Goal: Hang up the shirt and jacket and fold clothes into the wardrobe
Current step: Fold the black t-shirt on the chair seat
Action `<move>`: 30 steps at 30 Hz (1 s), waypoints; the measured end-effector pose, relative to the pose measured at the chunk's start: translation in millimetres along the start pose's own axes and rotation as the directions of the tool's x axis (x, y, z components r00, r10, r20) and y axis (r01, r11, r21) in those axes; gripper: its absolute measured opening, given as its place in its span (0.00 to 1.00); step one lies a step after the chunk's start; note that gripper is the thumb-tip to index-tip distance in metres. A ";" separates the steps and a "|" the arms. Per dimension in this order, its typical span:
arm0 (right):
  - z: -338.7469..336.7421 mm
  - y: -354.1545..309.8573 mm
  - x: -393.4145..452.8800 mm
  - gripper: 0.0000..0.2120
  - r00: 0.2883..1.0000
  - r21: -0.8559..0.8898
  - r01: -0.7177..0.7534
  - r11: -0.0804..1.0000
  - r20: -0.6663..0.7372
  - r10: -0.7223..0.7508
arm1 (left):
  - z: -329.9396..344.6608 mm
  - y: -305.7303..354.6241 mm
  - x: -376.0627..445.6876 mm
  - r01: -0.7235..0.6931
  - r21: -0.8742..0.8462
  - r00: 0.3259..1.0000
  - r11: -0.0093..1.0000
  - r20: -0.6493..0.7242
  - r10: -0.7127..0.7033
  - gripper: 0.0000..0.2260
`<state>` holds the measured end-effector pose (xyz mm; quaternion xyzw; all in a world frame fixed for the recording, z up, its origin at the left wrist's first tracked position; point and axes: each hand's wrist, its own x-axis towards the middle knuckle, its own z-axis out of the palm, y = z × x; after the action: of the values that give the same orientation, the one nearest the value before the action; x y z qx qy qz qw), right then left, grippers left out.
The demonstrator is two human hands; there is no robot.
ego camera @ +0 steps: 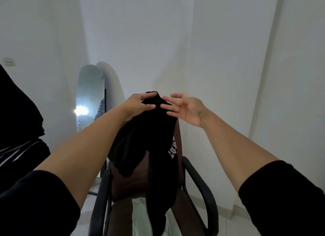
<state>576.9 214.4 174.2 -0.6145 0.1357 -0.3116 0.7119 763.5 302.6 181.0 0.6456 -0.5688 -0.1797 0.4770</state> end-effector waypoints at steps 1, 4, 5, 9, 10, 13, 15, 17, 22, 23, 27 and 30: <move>-5.3 -0.6 -1.9 0.15 0.993 -0.209 0.037 0.977 -0.105 -0.060 | -3.5 -0.4 -0.9 -0.007 0.015 1.000 1.000 0.020 0.007 0.22; -17.3 6.1 -6.9 0.40 0.984 -0.651 -0.005 0.759 -0.140 -0.114 | -9.1 3.1 -3.6 -0.062 0.055 0.995 0.997 0.078 0.058 0.21; -17.6 10.7 -8.8 0.49 0.995 -0.671 -0.004 0.742 -0.079 -0.067 | -9.3 5.6 -4.1 -0.088 0.068 0.992 0.994 0.093 0.081 0.21; -9.3 28.0 -5.0 0.49 0.994 -0.692 0.113 0.713 0.076 -0.084 | -7.9 14.1 -5.4 -0.154 0.134 0.981 0.979 0.139 0.135 0.22; -5.8 30.3 -2.5 0.45 0.987 -0.714 0.142 0.686 0.053 -0.149 | -8.5 14.4 -5.4 -0.157 0.157 0.982 0.975 0.130 0.137 0.21; 0.1 30.5 2.6 0.32 0.935 -0.833 0.179 0.524 -0.021 -0.353 | -16.8 9.1 -7.3 -0.153 0.230 0.988 0.961 0.061 0.143 0.20; -4.1 27.0 5.6 0.29 0.903 -0.855 0.206 0.475 -0.021 -0.429 | -27.4 1.7 -9.8 -0.159 0.292 0.987 0.943 0.031 0.157 0.19; -13.6 18.4 7.6 0.31 0.896 -0.812 0.206 0.546 -0.067 -0.439 | -39.7 -4.5 -15.0 -0.154 0.360 0.988 0.920 0.030 0.153 0.17; -20.2 -7.2 9.1 0.27 0.914 -0.774 0.240 0.586 -0.022 -0.405 | -56.2 -18.1 -23.8 -0.076 0.569 0.996 0.819 0.081 0.037 0.12; -19.2 -10.9 9.0 0.26 0.917 -0.770 0.243 0.590 -0.015 -0.397 | -56.7 -19.9 -25.2 -0.073 0.535 0.996 0.842 0.079 0.036 0.10; -26.5 -19.3 6.7 0.25 0.917 -0.749 0.186 0.636 -0.100 -0.386 | -54.1 -19.4 -32.0 -0.087 0.159 0.989 0.983 0.136 0.066 0.12; -39.4 -19.3 4.4 0.23 0.897 -0.759 0.137 0.637 -0.178 -0.405 | -46.9 -11.7 -33.7 -0.140 0.108 0.961 0.984 0.252 0.109 0.14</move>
<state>552.3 179.6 185.4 -0.7978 0.2709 -0.4350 0.3177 796.7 351.2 183.5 0.6098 -0.6730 -0.1919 0.3721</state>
